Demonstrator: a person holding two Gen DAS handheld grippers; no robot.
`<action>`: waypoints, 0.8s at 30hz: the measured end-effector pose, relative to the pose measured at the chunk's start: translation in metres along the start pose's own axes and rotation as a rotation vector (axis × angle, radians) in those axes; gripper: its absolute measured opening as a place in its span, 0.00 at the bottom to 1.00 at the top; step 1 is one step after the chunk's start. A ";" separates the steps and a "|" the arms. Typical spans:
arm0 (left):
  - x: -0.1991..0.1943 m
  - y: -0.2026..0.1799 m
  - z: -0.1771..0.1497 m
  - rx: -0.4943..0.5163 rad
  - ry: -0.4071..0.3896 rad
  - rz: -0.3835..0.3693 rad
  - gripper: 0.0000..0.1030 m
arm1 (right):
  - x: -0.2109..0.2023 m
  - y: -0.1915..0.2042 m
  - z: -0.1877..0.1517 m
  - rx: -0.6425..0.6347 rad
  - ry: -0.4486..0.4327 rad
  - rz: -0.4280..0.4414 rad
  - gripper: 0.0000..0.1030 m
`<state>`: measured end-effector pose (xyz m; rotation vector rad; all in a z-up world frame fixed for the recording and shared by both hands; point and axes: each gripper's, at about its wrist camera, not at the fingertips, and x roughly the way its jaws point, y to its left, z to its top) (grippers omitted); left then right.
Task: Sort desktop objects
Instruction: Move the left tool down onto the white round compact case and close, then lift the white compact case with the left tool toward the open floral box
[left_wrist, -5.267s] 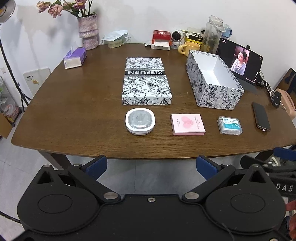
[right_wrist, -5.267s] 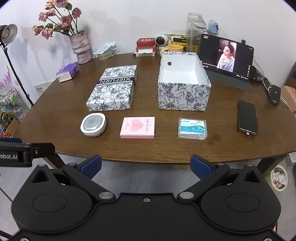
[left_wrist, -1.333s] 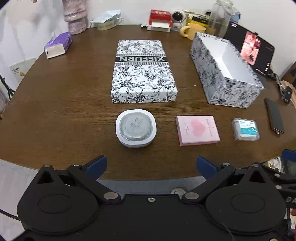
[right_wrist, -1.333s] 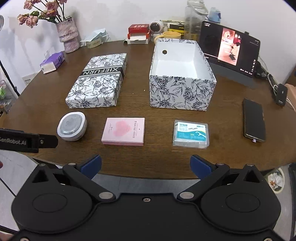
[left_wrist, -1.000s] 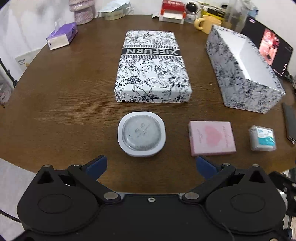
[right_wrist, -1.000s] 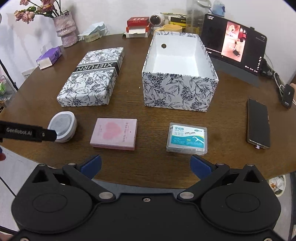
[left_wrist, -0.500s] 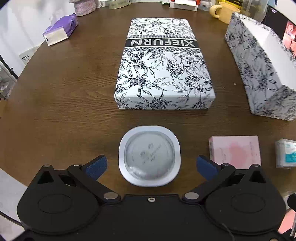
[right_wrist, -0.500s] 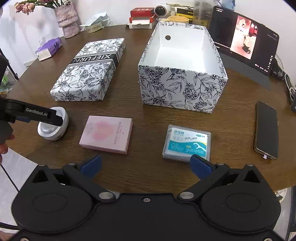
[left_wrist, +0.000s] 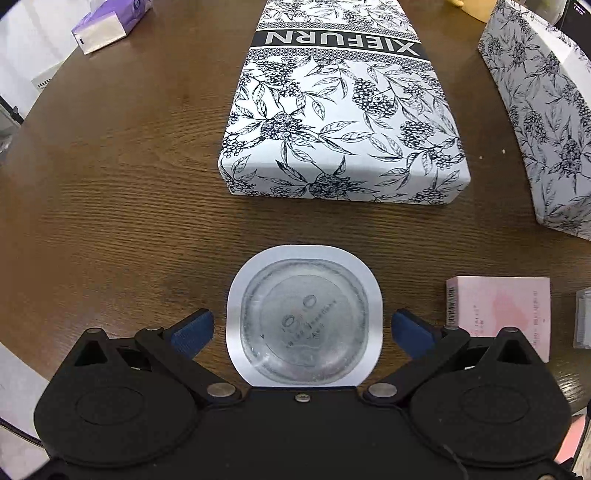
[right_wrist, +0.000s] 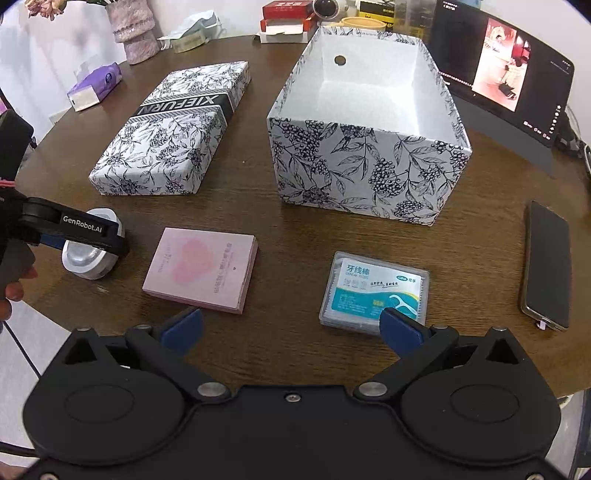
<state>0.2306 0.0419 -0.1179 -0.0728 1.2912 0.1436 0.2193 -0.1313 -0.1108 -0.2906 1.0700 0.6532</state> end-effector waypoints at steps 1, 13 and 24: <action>0.000 0.000 0.000 0.003 -0.002 0.004 1.00 | 0.001 0.000 0.000 -0.001 0.002 0.001 1.00; 0.007 0.007 0.000 -0.027 0.018 -0.016 0.95 | 0.002 0.001 -0.001 -0.003 -0.001 0.006 1.00; -0.001 0.005 0.002 -0.019 0.019 -0.019 0.78 | -0.003 0.003 -0.004 0.009 -0.016 0.004 1.00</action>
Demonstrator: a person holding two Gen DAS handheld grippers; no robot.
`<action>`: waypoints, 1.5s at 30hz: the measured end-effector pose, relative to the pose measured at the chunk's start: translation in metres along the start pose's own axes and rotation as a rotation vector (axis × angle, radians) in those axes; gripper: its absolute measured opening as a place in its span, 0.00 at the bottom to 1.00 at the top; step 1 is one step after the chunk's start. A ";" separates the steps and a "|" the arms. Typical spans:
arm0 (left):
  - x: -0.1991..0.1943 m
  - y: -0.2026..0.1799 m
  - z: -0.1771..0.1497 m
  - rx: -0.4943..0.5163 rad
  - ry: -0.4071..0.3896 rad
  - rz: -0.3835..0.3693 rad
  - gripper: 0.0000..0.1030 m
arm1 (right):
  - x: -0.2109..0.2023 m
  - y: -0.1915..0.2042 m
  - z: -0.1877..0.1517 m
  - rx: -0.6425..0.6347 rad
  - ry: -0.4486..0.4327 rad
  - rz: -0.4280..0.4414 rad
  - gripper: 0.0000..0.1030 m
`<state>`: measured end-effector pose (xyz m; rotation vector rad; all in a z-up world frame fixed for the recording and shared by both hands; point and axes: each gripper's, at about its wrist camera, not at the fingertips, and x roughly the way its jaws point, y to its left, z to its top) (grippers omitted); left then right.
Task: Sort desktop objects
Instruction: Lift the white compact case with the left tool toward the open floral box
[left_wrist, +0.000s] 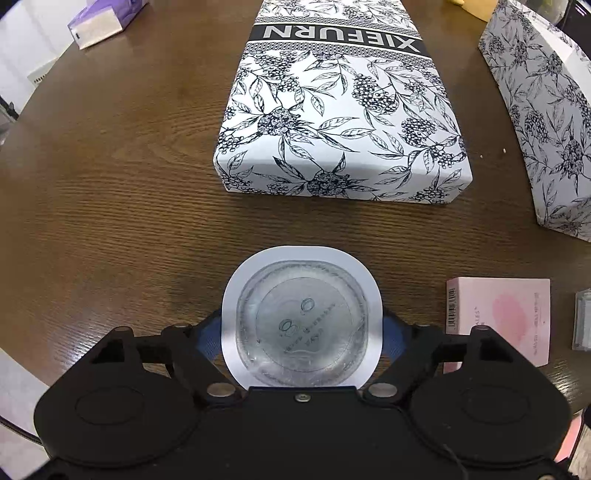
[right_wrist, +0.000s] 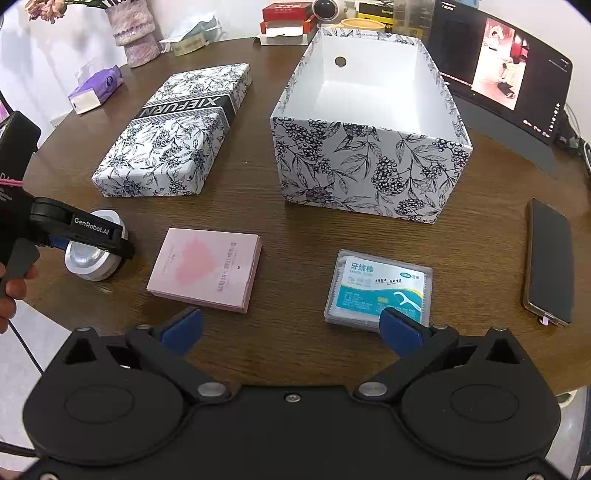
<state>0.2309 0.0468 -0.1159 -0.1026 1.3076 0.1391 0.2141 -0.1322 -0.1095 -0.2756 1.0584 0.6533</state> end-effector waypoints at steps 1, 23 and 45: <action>0.000 0.000 0.001 -0.002 0.003 0.001 0.78 | -0.001 0.000 0.000 0.000 -0.002 0.000 1.00; -0.090 -0.016 0.024 0.101 -0.095 -0.119 0.77 | -0.020 -0.009 0.016 0.040 -0.071 0.037 1.00; -0.137 -0.193 0.142 0.413 -0.248 -0.212 0.78 | -0.037 -0.073 0.096 0.034 -0.117 0.122 1.00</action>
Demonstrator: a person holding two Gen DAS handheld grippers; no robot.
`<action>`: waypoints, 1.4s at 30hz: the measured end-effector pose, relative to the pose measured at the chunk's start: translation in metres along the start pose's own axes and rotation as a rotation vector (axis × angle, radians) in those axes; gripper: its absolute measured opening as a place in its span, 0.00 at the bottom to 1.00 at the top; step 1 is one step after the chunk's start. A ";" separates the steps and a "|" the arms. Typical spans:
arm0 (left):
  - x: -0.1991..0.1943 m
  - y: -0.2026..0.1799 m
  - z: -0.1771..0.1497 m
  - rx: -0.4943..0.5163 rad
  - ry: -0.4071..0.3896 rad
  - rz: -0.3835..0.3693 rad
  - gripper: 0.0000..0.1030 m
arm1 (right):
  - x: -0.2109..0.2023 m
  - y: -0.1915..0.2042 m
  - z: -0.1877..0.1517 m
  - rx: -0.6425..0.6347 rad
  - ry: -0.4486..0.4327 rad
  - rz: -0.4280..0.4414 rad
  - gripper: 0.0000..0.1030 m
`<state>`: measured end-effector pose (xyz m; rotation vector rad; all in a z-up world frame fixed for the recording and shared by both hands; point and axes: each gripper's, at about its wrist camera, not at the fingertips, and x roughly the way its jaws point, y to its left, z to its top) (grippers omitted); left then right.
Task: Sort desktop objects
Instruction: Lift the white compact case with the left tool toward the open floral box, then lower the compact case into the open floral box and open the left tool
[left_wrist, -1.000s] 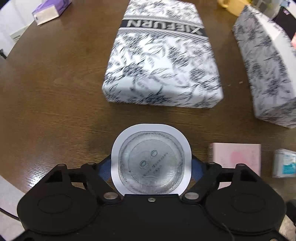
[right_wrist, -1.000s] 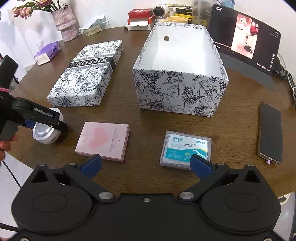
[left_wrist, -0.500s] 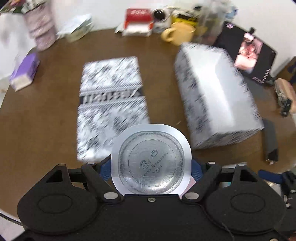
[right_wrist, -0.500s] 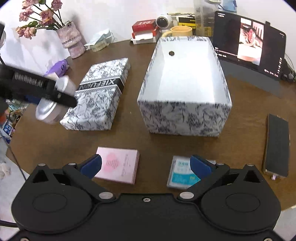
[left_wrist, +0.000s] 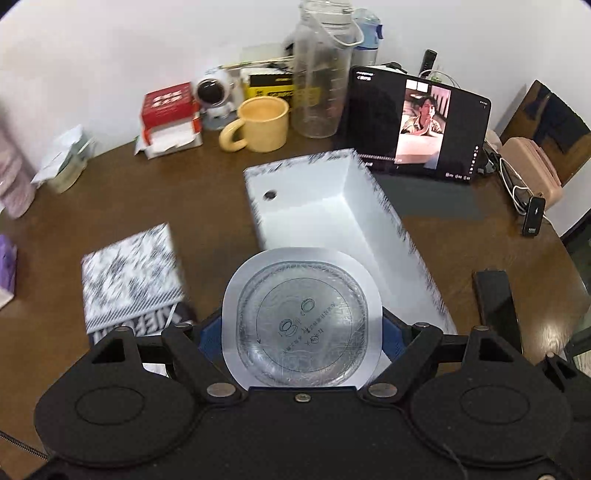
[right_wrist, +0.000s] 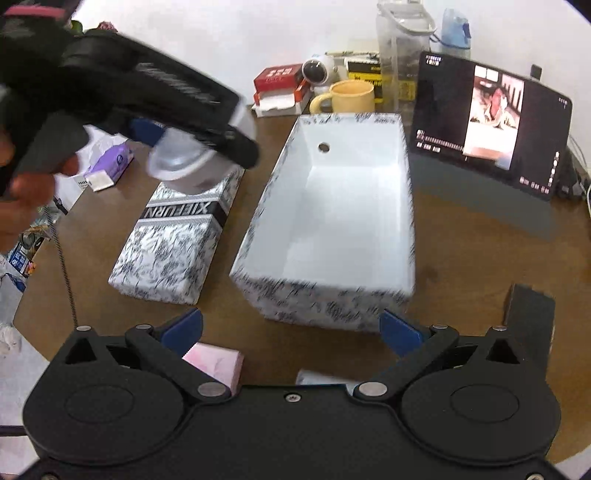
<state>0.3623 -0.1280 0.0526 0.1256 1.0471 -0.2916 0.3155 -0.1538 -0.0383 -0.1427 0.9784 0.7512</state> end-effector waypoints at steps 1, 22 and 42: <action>0.005 -0.003 0.007 0.008 0.003 0.001 0.78 | 0.000 -0.003 0.004 -0.007 -0.002 0.000 1.00; 0.152 -0.040 0.100 0.192 0.133 0.136 0.78 | 0.031 -0.076 0.047 -0.004 0.021 0.057 1.00; 0.221 -0.033 0.096 0.250 0.185 0.121 0.78 | 0.047 -0.087 0.040 0.020 0.065 0.075 1.00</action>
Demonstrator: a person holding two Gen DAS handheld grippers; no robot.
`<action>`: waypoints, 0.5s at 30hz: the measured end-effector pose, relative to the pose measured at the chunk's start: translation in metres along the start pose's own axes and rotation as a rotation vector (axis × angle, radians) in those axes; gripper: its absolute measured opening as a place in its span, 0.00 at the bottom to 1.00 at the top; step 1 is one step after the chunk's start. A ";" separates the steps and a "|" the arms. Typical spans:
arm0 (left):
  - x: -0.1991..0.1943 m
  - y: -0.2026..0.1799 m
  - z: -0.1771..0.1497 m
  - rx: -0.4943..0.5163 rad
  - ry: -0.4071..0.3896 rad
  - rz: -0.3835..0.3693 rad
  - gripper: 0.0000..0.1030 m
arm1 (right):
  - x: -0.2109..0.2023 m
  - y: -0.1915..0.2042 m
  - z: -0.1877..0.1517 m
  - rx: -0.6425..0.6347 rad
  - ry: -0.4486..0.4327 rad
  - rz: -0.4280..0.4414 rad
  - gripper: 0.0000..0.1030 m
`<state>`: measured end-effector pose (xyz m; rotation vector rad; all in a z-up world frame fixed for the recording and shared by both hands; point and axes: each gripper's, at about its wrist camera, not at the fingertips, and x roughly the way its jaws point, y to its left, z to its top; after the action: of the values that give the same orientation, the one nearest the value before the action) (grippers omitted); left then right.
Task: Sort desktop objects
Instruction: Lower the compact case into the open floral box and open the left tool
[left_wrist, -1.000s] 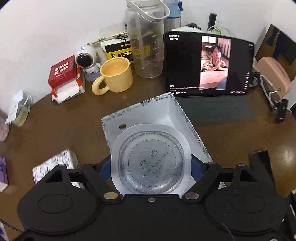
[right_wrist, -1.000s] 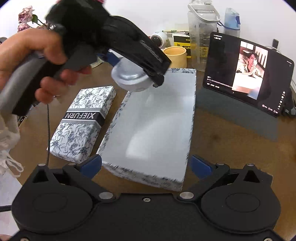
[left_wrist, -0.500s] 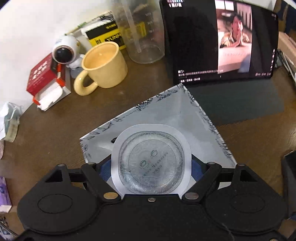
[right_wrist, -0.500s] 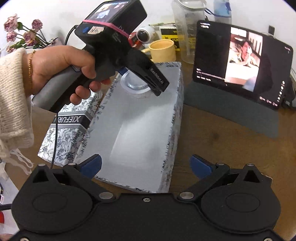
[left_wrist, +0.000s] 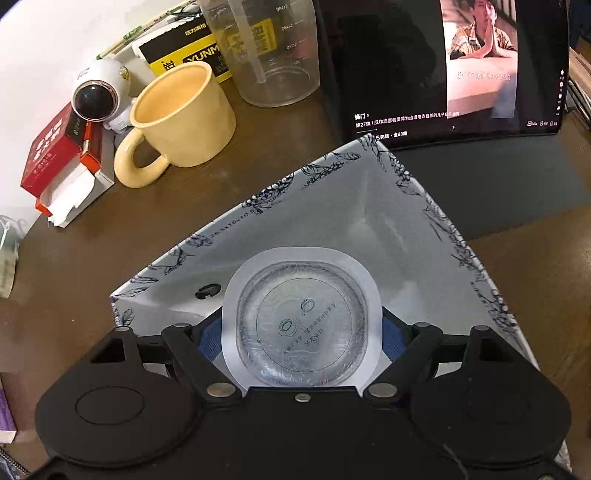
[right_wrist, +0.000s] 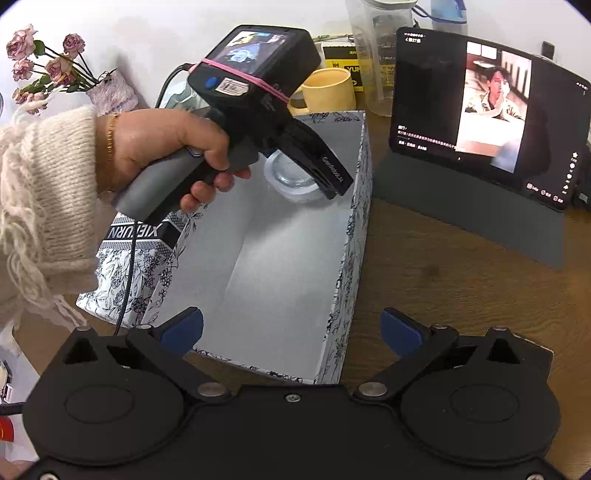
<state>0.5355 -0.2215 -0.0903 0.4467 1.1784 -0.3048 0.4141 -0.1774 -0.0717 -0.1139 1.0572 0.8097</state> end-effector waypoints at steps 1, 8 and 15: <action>0.002 0.000 0.000 -0.001 0.003 -0.002 0.77 | 0.001 0.000 0.000 -0.001 0.004 0.001 1.00; 0.017 -0.001 0.000 -0.002 0.014 -0.006 0.78 | 0.002 0.003 -0.001 -0.011 0.009 -0.009 1.00; 0.025 -0.003 0.001 0.013 0.019 -0.003 0.78 | 0.006 0.002 0.002 -0.020 0.020 -0.023 1.00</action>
<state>0.5444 -0.2245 -0.1141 0.4605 1.1960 -0.3117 0.4155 -0.1721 -0.0748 -0.1517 1.0652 0.8000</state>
